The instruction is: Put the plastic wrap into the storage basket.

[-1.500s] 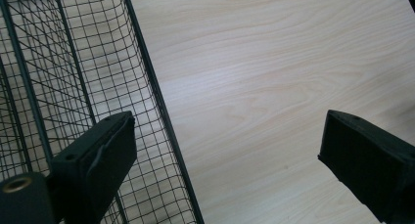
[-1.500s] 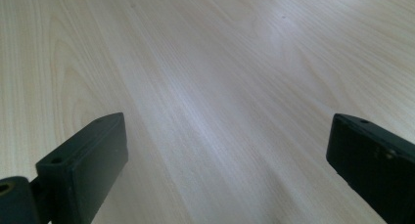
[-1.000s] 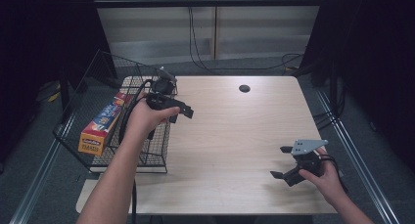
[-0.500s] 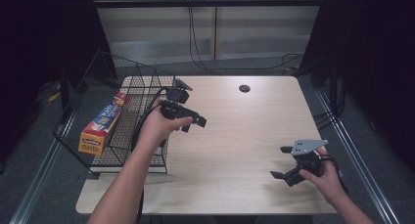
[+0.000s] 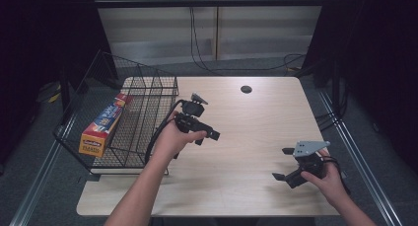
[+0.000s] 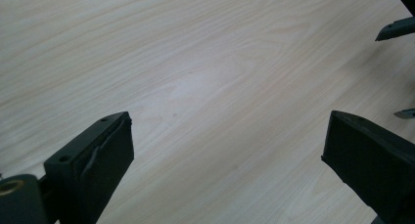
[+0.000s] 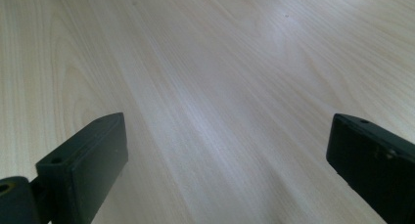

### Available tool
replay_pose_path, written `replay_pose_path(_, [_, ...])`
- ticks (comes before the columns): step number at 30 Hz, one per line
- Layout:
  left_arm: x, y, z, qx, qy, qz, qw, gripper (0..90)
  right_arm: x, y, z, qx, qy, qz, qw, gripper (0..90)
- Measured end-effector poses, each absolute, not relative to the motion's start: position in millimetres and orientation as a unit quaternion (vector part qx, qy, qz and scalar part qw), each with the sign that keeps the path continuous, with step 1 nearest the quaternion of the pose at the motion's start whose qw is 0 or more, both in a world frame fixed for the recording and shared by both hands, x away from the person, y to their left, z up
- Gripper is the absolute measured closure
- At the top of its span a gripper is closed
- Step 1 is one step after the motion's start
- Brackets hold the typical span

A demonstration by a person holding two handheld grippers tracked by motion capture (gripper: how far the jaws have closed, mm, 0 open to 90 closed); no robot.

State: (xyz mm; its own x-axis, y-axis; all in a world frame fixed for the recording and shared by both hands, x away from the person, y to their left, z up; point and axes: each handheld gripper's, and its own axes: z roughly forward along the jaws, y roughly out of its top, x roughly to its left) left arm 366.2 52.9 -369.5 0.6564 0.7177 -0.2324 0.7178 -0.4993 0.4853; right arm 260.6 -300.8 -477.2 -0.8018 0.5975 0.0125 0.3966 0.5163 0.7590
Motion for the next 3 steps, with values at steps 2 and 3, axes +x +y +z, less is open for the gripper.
replay_pose_path(2, [365.5, 51.2, -371.8, 0.865, 0.414, 0.001, 0.282, 4.6, 260.7, -300.4, -477.6, 0.289, 0.862, 0.397, 0.127, 1.7])
replay_pose_path(3, [364.4, 49.1, -374.2, 0.863, 0.418, 0.001, 0.285, 4.6, 260.7, -300.4, -477.6, 0.289, 0.862, 0.397, 0.127, 1.7])
